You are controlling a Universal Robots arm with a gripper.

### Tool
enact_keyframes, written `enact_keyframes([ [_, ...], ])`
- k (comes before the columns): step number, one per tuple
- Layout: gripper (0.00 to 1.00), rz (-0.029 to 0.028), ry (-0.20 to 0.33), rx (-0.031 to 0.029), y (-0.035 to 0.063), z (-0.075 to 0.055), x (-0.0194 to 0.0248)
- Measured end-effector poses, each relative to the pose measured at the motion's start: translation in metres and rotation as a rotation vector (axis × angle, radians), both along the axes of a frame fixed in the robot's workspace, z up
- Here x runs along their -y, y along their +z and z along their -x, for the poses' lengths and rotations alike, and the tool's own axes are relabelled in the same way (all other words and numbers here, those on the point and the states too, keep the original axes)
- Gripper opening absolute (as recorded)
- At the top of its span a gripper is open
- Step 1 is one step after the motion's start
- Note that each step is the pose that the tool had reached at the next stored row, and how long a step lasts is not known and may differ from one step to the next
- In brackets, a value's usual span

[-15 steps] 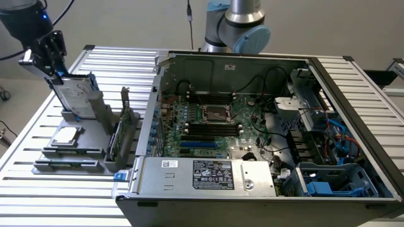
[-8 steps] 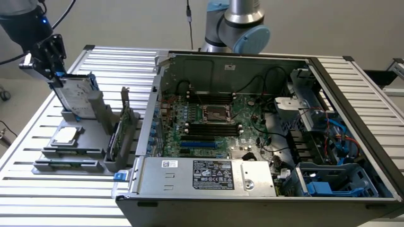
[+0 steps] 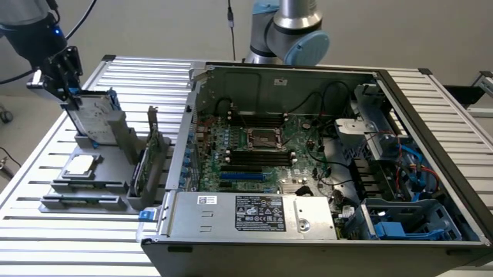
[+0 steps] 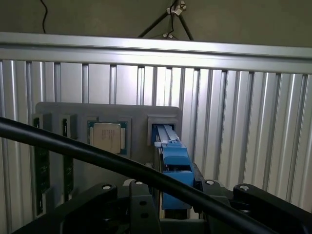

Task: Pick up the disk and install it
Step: 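Pick up the disk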

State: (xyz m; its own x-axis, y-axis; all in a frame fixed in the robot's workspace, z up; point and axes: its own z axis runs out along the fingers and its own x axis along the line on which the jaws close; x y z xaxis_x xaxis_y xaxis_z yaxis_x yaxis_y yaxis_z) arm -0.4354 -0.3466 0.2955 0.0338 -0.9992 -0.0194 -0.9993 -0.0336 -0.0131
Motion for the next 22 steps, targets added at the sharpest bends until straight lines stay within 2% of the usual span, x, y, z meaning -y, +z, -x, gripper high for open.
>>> enact_keyframes([
  [3,0.41,0.0014,0.000,0.0001,-0.0026,0.000,-0.0017],
  [5,0.41,0.0047,0.000,0.0001,-0.0033,0.000,-0.0041],
  [8,0.41,0.0147,0.000,0.0000,-0.0035,0.000,-0.0075],
  [13,0.41,0.0371,0.000,0.0001,-0.0037,0.001,-0.0096],
  [15,0.41,0.0424,0.000,0.0002,-0.0038,0.001,-0.0101],
  [22,0.41,0.0484,0.000,-0.0001,-0.0048,0.001,-0.0104],
])
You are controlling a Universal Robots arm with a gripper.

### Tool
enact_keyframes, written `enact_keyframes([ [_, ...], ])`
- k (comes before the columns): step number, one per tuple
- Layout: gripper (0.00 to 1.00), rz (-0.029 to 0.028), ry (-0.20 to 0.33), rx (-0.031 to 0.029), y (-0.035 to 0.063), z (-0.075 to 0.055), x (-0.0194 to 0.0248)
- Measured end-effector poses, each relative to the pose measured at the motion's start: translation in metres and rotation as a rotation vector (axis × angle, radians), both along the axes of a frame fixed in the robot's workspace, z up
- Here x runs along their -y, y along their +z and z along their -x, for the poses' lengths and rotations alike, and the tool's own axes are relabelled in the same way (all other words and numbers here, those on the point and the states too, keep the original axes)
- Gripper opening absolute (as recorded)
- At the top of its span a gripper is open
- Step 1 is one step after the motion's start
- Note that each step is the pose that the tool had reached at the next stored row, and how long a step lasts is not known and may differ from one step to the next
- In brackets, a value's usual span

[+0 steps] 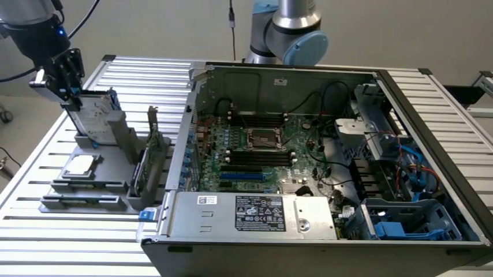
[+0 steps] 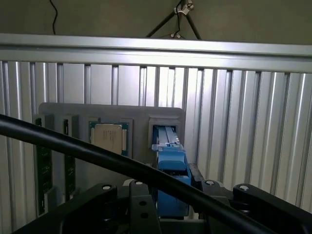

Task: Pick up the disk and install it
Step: 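Pick up the disk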

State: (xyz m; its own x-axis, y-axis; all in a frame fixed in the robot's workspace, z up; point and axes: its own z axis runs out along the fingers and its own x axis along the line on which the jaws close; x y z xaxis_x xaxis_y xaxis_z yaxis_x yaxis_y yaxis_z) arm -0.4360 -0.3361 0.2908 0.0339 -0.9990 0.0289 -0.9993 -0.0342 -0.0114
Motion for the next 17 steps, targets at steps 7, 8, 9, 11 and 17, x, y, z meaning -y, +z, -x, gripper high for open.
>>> enact_keyframes([
  [7,0.41,0.0012,0.000,0.0001,-0.0020,0.0001,-0.0004],
  [8,0.39,0.0014,0.000,0.0001,-0.0022,0.0001,-0.0005],
  [9,0.33,0.0018,0.000,0.0000,-0.0023,0.0001,-0.0005],
  [11,0.33,0.0020,0.000,-0.0002,-0.0025,0.0002,-0.0005],
  [17,0.32,0.0021,0.000,0.0001,-0.0029,0.0002,-0.0006],
])
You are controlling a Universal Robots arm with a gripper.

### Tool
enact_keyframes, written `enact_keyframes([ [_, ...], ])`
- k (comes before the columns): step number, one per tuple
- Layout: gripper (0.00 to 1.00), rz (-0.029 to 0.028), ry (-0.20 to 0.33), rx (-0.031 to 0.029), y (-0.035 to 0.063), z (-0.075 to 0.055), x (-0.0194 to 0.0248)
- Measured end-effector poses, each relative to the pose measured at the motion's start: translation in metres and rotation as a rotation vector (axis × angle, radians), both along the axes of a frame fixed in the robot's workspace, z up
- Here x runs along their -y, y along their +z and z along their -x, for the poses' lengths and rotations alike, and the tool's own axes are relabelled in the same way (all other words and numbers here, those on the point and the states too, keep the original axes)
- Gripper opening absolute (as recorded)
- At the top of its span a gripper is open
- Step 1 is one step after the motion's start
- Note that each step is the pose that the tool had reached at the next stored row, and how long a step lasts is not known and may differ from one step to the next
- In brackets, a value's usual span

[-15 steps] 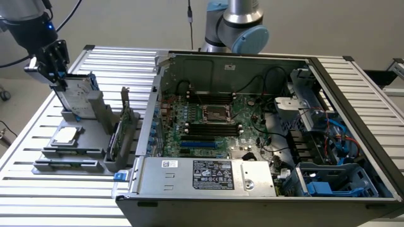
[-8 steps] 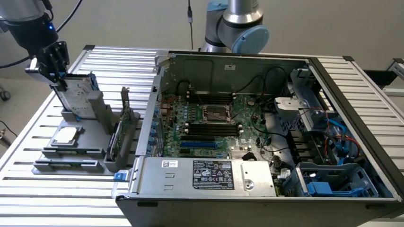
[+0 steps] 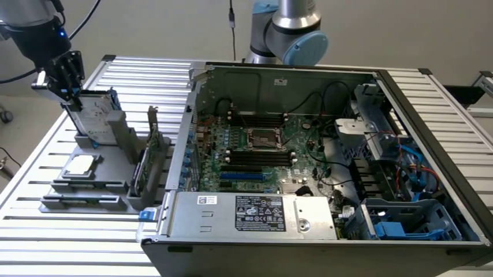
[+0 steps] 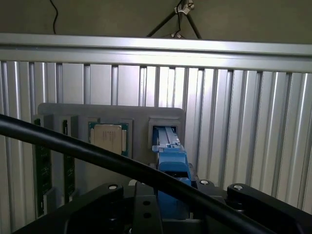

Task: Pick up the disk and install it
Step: 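Pick up the disk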

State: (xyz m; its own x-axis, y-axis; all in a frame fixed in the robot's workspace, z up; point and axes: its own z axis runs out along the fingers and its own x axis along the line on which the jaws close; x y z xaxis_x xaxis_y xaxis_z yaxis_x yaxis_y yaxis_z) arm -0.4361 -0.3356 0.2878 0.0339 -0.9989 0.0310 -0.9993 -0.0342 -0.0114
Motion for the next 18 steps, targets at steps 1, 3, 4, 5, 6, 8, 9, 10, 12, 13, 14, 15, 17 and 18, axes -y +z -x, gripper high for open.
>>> enact_keyframes([
  [1,0.32,0.0000,0.000,0.0000,0.0000,0.000,0.0000],
  [3,0.32,0.0000,0.000,0.0000,0.0000,0.000,0.0000],
  [4,0.32,0.0000,0.000,0.0000,0.0000,0.000,0.0000],
  [5,0.32,0.0000,0.000,0.0001,0.0000,0.000,0.0000],
  [6,0.32,0.0000,0.000,0.0000,0.0000,0.000,0.0000],
  [8,0.32,-0.0001,0.000,0.0002,0.0002,0.000,0.0000],
  [9,0.32,-0.0001,0.000,0.0002,0.0007,0.000,0.0000],
  [10,0.32,-0.0004,0.000,0.0006,0.0016,0.000,0.0000],
  [12,0.32,-0.0001,0.000,0.0000,0.0046,0.000,0.0000],
  [13,0.32,-0.0001,0.000,0.0001,0.0061,0.000,0.0000],
  [14,0.32,0.0000,0.000,0.0001,0.0078,0.000,0.0000],
  [15,0.32,0.0000,0.000,0.0000,0.0097,0.000,0.0000],
  [17,0.32,0.0001,0.000,0.0001,0.0137,0.000,0.0000],
  [18,0.32,0.0001,0.000,0.0001,0.0159,0.000,0.0000],
])
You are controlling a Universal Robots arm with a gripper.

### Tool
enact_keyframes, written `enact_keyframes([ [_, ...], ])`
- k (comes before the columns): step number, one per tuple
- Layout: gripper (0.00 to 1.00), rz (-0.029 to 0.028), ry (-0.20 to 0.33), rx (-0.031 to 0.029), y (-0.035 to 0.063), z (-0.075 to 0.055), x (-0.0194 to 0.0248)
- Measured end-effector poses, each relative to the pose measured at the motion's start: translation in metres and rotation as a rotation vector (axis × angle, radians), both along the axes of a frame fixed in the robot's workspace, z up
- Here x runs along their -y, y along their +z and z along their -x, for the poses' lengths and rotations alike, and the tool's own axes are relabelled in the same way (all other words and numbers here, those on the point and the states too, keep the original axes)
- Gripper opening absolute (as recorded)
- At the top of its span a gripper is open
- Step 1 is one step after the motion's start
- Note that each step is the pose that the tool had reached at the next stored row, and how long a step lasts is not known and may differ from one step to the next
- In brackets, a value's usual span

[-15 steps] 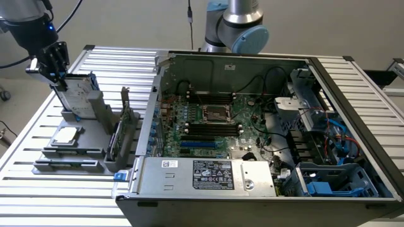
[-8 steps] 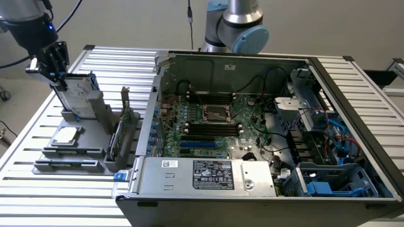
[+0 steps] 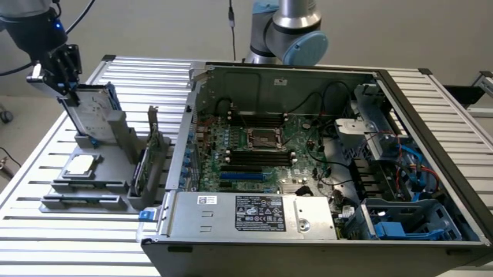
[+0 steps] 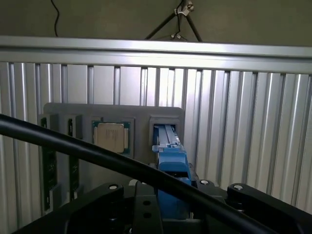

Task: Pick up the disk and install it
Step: 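Pick up the disk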

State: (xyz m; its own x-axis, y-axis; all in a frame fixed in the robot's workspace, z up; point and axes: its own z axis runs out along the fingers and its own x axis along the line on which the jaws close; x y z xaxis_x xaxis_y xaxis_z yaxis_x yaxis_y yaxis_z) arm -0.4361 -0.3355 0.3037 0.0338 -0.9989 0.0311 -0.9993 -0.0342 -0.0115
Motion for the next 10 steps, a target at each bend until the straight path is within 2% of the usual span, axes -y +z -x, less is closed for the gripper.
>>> enact_keyframes([
  [5,0.32,0.0003,0.000,-0.0001,0.0147,0.000,0.0000],
  [10,0.32,0.0005,0.000,0.0000,0.0351,0.000,0.0000],
])
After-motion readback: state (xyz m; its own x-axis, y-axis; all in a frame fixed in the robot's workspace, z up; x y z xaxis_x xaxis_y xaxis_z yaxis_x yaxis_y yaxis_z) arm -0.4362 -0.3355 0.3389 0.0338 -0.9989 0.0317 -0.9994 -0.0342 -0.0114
